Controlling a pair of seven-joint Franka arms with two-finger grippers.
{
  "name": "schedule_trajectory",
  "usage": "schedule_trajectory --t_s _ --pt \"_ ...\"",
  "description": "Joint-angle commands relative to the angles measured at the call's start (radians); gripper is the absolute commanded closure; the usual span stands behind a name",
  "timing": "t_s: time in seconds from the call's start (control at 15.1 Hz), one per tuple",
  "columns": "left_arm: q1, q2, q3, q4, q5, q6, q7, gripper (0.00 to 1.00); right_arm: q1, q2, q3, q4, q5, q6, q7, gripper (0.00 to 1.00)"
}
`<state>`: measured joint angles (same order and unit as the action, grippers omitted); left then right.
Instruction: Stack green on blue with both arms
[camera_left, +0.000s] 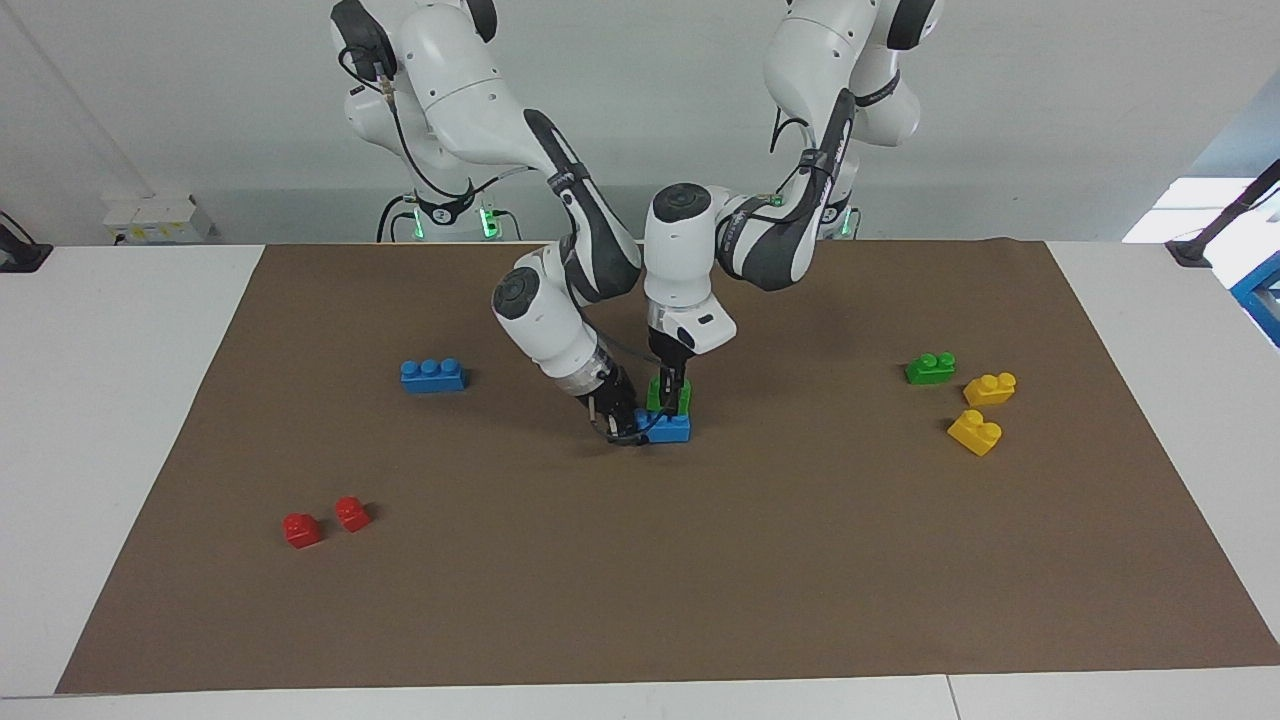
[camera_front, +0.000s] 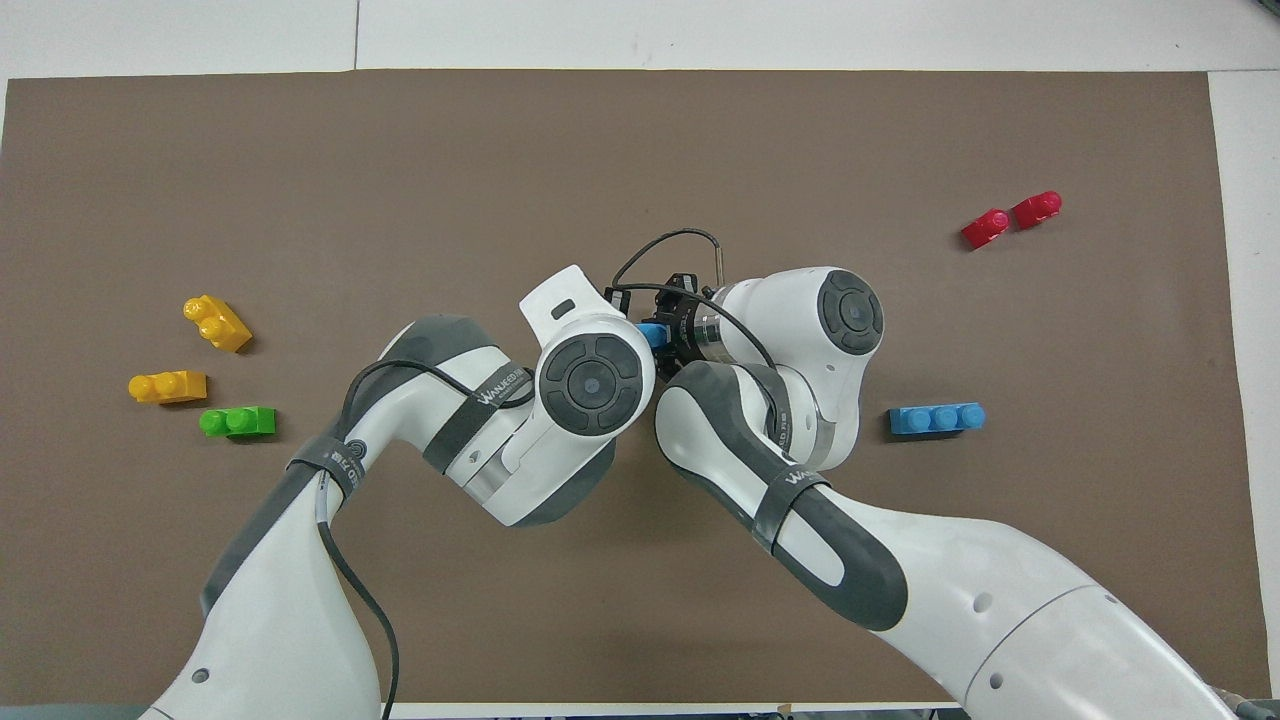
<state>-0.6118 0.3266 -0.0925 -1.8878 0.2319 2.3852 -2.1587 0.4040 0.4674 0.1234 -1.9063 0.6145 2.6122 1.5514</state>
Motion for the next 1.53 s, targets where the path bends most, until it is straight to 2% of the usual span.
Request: schedule_trajectory --t_s 0.0,1.46 --pt "-0.011 0.032 0.011 0.013 0.036 0.029 -0.015 1.00 0.002 0.004 0.002 -0.022 0.013 0.025 -0.039 1.00" --pt "-0.003 0.095 0.020 -0.002 0.050 0.086 -0.056 1.00 0.004 0.002 0.002 -0.040 0.013 0.057 -0.039 1.00"
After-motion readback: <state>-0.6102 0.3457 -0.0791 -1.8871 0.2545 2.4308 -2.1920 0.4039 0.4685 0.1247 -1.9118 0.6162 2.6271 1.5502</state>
